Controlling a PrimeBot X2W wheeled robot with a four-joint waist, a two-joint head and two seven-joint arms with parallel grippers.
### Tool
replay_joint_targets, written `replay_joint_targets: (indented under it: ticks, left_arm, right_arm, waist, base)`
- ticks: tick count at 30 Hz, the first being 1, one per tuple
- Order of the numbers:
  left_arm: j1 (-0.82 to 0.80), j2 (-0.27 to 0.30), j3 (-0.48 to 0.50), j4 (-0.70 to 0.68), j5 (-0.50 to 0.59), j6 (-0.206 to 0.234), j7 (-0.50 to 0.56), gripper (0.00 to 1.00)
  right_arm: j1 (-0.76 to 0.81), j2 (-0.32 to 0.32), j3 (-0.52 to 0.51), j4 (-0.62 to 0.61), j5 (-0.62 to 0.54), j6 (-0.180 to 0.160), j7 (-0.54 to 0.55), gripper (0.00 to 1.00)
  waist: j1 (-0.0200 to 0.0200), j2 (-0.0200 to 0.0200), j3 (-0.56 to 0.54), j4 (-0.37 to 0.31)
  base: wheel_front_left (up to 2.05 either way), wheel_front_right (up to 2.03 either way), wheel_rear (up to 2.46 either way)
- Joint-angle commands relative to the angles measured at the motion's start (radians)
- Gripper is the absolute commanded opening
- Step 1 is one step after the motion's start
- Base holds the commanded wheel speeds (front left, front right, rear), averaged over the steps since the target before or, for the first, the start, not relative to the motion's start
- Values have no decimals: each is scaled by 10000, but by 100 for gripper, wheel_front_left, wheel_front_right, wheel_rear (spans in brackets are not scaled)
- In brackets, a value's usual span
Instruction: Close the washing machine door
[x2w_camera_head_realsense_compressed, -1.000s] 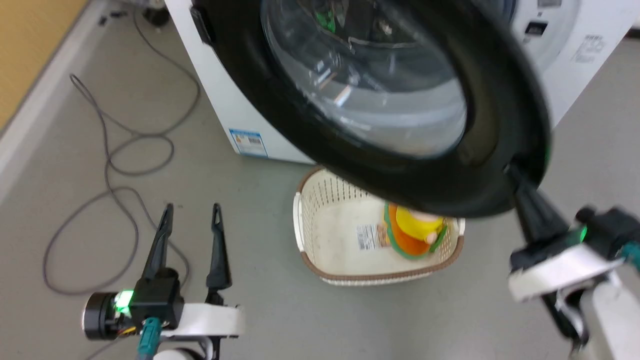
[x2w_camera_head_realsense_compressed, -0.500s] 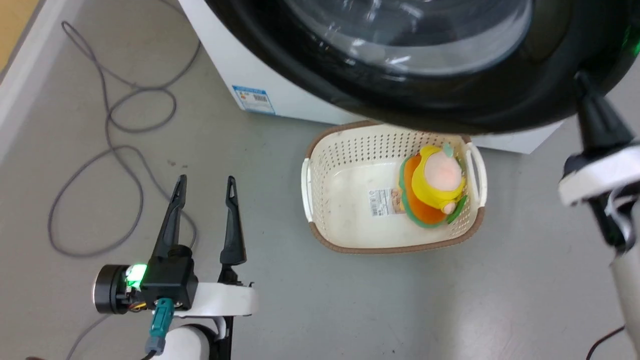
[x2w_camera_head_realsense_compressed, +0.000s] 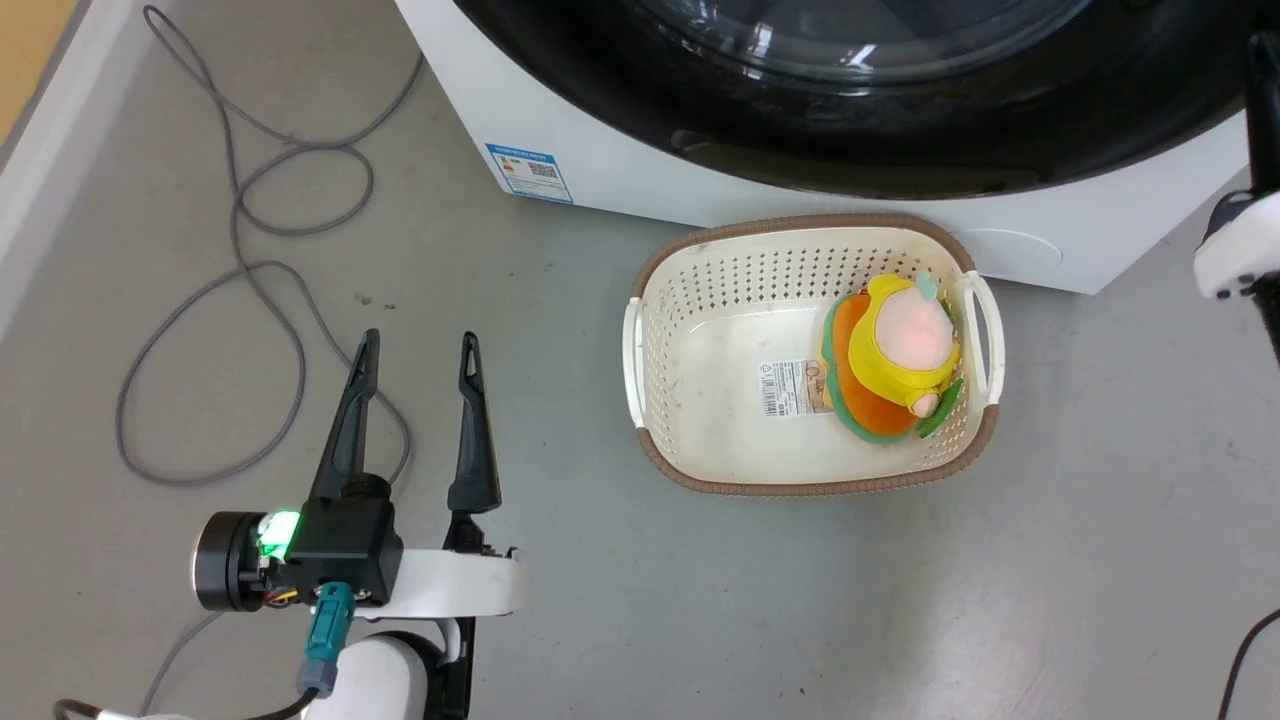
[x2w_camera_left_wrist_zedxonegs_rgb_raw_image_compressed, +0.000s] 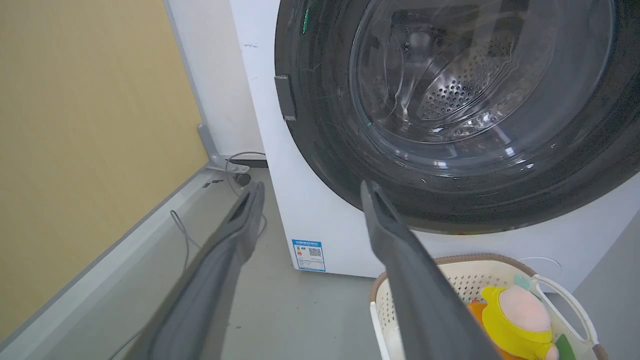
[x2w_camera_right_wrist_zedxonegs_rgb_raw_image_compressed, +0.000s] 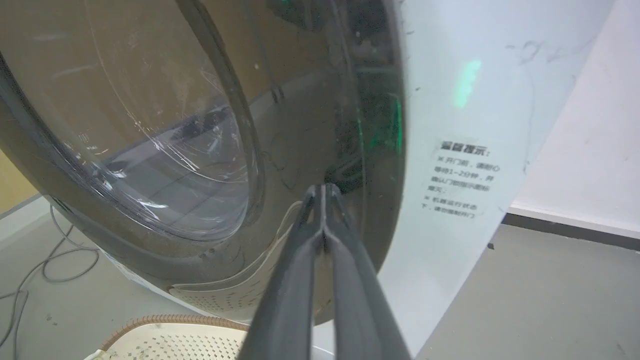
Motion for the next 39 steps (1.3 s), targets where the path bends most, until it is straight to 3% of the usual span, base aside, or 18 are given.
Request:
replay_joint_targets:
  ticks: [1, 7, 11, 14, 22, 29, 30, 31, 32, 39]
  left_arm:
    - [-162, -13, -8, -2, -38, 70, -43, 100]
    - [-152, -14, 15, 15, -38, 125, -43, 100]
    - [-24, -15, 68, 138, -35, 136, -44, 100]
    - [109, -15, 199, 285, -32, 147, -44, 100]
    - [622, 87, 470, 534, 64, 26, -44, 100]
    - [1294, 237, 758, 643, 135, 135, -44, 100]
    - [1388, 254, 774, 629, 151, 148, -44, 100]
    - [1484, 272, 793, 615, 163, 162, -44, 100]
    - [1577, 285, 809, 606, 172, 177, -44, 100]
    - [2040, 345, 845, 653, 173, 194, -44, 100]
  right_arm:
    - [-299, -98, -60, 138, -80, -15, -44, 0]
    - [-567, 20, -234, 484, -439, -15, -44, 0]
    - [-197, 250, -264, -51, -611, -15, -44, 0]
    - [367, 461, -473, -1163, -692, -15, -44, 0]
    - [2971, 1332, -1076, -5723, -1488, -15, -44, 0]
    - [5062, 2133, -996, -6815, -1437, -15, -44, 0]
    - [5336, 2225, -1002, -6862, -1374, -15, -44, 10]
    - [5595, 2308, -990, -6865, -1320, -15, -44, 45]
    - [5833, 2377, -958, -6846, -1277, -15, -44, 100]
    - [7461, 2844, -1096, -6734, -902, -15, -44, 100]
  waist:
    - [-1, 0, 13, 11]
    - [-1, 0, -51, -36]
    - [-1, 0, -357, -149]
    - [-1, 0, -720, -335]
    - [-1, 0, -2089, -957]
    - [-1, 0, -2984, -1521]
    - [-1, 0, -3078, -1584]
    - [-1, 0, -3170, -1650]
    - [-1, 0, -3257, -1709]
    - [-1, 0, -3762, -1961]
  base:
    - [0, 0, 0]
    - [0, 0, 0]
    - [0, 0, 0]
    - [0, 0, 0]
    - [0, 0, 0]
    - [0, 0, 0]
    - [0, 0, 0]
    - [0, 0, 0]
    - [0, 0, 0]
    - [0, 0, 0]
